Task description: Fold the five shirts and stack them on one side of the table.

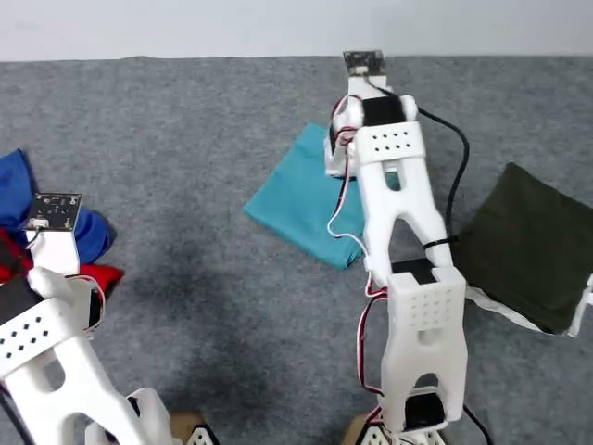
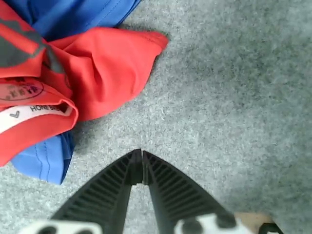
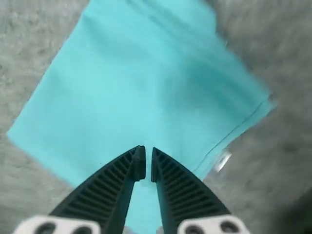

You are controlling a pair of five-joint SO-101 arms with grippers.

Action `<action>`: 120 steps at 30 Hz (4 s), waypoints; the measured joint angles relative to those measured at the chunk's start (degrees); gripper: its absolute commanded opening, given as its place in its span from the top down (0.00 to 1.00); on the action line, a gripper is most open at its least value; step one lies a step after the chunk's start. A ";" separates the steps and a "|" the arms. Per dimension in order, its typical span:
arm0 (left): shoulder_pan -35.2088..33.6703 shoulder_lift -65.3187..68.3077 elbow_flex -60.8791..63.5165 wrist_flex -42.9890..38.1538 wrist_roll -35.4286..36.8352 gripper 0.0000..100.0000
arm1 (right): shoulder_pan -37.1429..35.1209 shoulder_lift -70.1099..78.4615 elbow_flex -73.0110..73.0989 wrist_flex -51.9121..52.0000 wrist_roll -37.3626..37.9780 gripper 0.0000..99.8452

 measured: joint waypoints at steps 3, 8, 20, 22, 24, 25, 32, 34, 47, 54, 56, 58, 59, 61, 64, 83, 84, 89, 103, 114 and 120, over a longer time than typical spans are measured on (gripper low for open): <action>0.00 0.00 0.00 0.00 0.00 0.99 | -0.88 0.00 0.00 1.32 -6.07 0.77; 0.00 0.00 0.00 0.00 0.00 0.99 | -0.70 -0.09 0.26 1.67 -18.46 0.67; 0.00 0.00 0.00 0.00 0.00 0.99 | -0.70 10.64 0.26 -4.22 -25.32 0.67; 0.00 0.00 0.00 0.00 0.00 0.99 | -0.70 13.10 0.26 -6.07 -25.58 0.67; 0.00 0.00 0.00 0.00 0.00 0.99 | -0.70 15.12 0.26 -7.65 -25.58 0.67; 0.00 0.00 0.00 0.00 0.00 0.99 | -0.70 15.65 0.18 -8.09 -25.58 0.69; 0.00 0.00 0.00 0.00 0.00 0.99 | -0.09 16.88 -0.09 -8.53 -24.09 0.99; 0.00 0.00 0.00 0.00 0.00 0.99 | 0.88 16.79 0.00 -8.53 -20.57 0.98; 0.00 0.00 0.00 0.00 0.00 0.99 | 6.33 3.52 0.26 4.31 -7.56 0.99; 0.00 0.00 0.00 0.00 0.00 0.99 | 8.44 -7.47 0.26 9.14 -1.85 0.99; 0.00 0.00 0.00 0.00 0.00 0.99 | 9.93 -10.29 0.26 9.23 -0.79 0.99; 0.00 0.00 0.00 0.00 0.00 0.99 | 11.25 -12.66 0.26 9.32 0.26 0.99; 0.00 0.00 0.00 0.00 0.00 0.99 | 11.96 -13.63 0.26 9.32 0.70 0.99; 0.00 0.00 0.00 0.00 0.00 0.99 | 13.54 -15.30 0.26 9.32 1.76 0.99; 0.00 0.00 0.00 0.00 0.00 0.99 | 16.35 -16.70 0.26 9.32 3.69 0.99; 0.00 0.00 0.00 -0.35 0.00 0.99 | 30.51 -16.79 0.26 7.21 21.89 0.99; 0.00 0.00 0.00 -0.35 0.00 0.99 | 31.82 -16.79 0.26 7.21 22.86 0.99; 0.00 0.00 0.00 -0.35 0.00 0.99 | 38.68 -14.95 0.26 7.21 26.02 0.99; 0.00 0.00 0.00 -0.35 0.00 0.99 | 52.48 -5.45 0.26 8.70 32.18 0.96; 0.00 0.00 0.00 -0.35 0.00 0.99 | 53.27 -5.27 -0.18 9.58 24.18 0.71; 0.00 0.00 0.00 -0.35 0.00 0.99 | 44.75 -8.88 -2.81 9.58 21.63 0.76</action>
